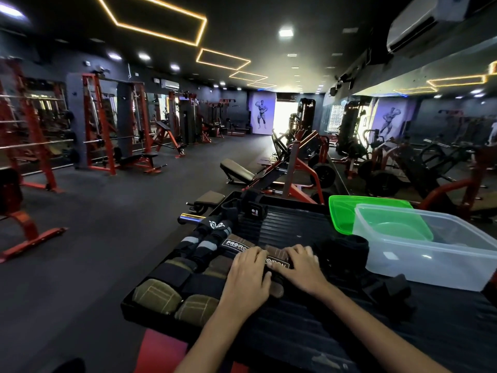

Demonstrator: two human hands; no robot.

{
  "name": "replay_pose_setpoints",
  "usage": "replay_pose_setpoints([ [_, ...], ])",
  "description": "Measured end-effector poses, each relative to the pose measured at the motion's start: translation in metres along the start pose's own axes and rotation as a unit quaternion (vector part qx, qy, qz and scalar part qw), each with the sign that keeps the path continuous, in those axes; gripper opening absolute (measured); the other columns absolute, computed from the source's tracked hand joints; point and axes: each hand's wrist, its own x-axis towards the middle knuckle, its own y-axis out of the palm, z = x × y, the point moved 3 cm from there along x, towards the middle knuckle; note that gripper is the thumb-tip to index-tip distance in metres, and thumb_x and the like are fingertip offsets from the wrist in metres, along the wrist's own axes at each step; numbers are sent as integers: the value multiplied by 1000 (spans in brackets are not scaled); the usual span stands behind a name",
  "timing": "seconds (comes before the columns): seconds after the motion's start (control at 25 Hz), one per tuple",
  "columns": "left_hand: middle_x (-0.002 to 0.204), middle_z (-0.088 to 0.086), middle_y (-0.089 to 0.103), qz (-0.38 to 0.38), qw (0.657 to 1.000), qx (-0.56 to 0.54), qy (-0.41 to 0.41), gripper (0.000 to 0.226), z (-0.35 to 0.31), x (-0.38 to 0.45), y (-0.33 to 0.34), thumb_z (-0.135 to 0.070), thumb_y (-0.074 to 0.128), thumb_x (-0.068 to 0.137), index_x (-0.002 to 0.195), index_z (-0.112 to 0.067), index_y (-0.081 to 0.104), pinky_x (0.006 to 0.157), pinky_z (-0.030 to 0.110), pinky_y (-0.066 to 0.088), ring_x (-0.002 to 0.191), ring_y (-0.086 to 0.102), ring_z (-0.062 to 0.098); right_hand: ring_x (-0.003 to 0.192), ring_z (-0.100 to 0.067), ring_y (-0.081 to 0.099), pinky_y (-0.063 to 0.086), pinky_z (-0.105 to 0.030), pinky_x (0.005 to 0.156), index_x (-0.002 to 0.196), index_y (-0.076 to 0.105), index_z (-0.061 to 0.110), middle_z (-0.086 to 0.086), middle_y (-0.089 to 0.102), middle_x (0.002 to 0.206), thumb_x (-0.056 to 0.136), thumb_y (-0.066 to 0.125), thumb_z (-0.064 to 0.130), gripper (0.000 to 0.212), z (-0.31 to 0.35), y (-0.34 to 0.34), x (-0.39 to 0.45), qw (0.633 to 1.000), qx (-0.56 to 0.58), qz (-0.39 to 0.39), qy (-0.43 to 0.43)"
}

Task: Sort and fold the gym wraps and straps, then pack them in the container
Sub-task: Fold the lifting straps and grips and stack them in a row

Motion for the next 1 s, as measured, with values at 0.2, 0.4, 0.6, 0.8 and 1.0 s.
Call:
replay_pose_setpoints([
  [0.2,94,3,59,23,999,10,27,24,-3,-2,1,-22,61,72,94,-10,60,89,37,50,91,59,23,143,-20,8,8,-48,112,147,19,19,-2,15,156,94,30,58,67,-4,-9,-1,999,21,44,22],
  [0.4,105,3,56,40,998,-4,46,24,-22,23,-2,-25,58,84,103,-10,58,99,30,37,103,51,20,134,-24,30,26,-40,106,130,44,17,-6,38,142,79,63,51,64,-61,-92,-15,988,-109,-80,72],
  [0.6,119,4,54,101,992,-71,40,35,-81,51,33,-29,56,87,117,-12,52,101,31,31,114,47,21,106,-28,54,42,-33,82,98,61,15,-4,59,108,74,70,21,26,-108,-107,-52,990,-117,-72,27],
  [0.8,123,9,50,170,977,-124,23,44,-94,47,60,-22,54,85,126,-8,43,102,35,35,118,47,26,103,-22,58,42,-26,80,109,61,12,1,61,111,81,64,10,29,-119,-102,-92,986,-79,-129,-72],
  [1.0,122,14,54,149,973,-176,24,54,-83,45,52,-19,33,74,121,-1,50,101,40,37,117,48,28,89,-2,62,43,-12,76,64,63,20,0,72,96,69,49,-5,30,-107,-121,-115,916,377,-116,-78],
])
